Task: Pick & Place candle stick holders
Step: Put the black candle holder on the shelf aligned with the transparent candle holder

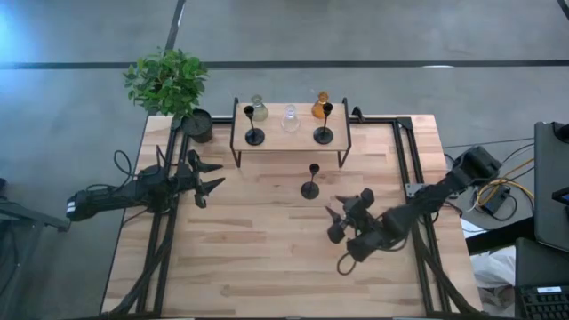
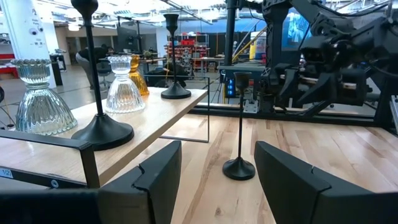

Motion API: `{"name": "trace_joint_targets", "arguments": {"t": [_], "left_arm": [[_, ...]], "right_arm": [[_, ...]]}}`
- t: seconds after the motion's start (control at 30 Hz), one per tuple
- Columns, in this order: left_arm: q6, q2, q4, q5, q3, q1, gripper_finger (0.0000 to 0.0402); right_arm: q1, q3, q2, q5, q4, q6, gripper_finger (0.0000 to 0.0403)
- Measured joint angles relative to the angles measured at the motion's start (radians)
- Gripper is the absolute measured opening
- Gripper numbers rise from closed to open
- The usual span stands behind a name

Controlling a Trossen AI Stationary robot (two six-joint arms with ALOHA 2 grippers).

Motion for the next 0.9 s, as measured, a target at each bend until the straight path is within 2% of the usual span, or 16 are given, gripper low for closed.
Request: {"name": "trace_joint_targets", "arguments": {"t": [0.2,0.33,0.43,0.9], "left_arm": [[0.000,0.000,0.000,0.000,0.000,0.000,0.0209],[0.000,0.000,0.000,0.000,0.000,0.000,0.0209],[0.000,0.000,0.000,0.000,0.000,0.000,0.0209],[0.000,0.000,-0.003,0.000,0.000,0.000,0.0209]], "right_arm": [[-0.081,0.000,0.056,-0.003,0.126,-0.039,0.0219],[-0.147,0.000,0.093,-0.087,0.247,-0.135,0.0219],[-0.187,0.000,0.120,-0.105,0.322,-0.199,0.0219],[-0.320,-0.001,0.159,-0.138,0.365,-0.225,0.0209]]}}
